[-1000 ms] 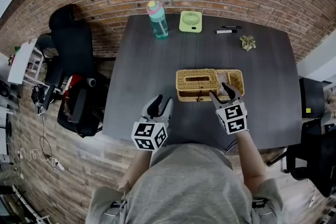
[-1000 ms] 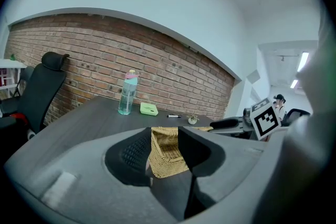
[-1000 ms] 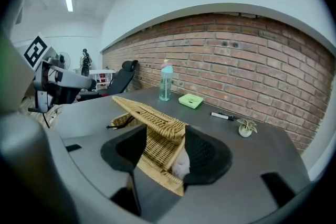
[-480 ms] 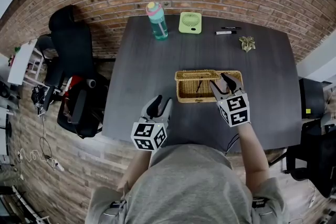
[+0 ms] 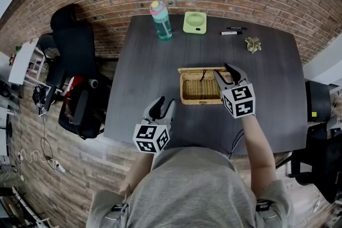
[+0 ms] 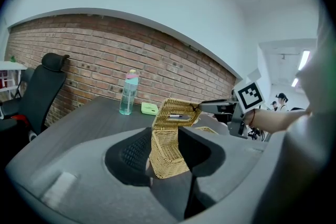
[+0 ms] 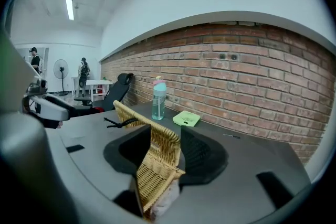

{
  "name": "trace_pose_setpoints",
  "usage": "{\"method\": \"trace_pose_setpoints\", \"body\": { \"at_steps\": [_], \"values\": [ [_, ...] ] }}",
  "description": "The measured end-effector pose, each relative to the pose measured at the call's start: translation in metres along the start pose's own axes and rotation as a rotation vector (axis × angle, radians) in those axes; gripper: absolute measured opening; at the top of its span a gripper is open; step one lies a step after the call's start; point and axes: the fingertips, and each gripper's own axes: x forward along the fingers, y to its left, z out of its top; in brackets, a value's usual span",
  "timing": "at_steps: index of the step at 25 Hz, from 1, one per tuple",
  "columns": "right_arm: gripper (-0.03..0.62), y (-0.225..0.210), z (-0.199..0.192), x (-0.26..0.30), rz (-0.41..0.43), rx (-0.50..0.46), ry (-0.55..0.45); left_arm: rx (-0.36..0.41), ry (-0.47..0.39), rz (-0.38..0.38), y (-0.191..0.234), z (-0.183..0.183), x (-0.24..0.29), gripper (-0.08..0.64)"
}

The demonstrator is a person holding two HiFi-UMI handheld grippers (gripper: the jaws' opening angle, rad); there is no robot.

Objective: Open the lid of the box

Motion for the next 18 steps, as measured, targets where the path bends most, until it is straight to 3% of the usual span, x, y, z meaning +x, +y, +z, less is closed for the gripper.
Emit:
{"method": "trace_pose_setpoints", "body": {
  "at_steps": [18],
  "values": [
    [0.170, -0.030, 0.013, 0.052, 0.005, 0.034, 0.023, -0.020, 0.019, 0.018, 0.001, -0.004, 0.009, 0.161]
  ]
}}
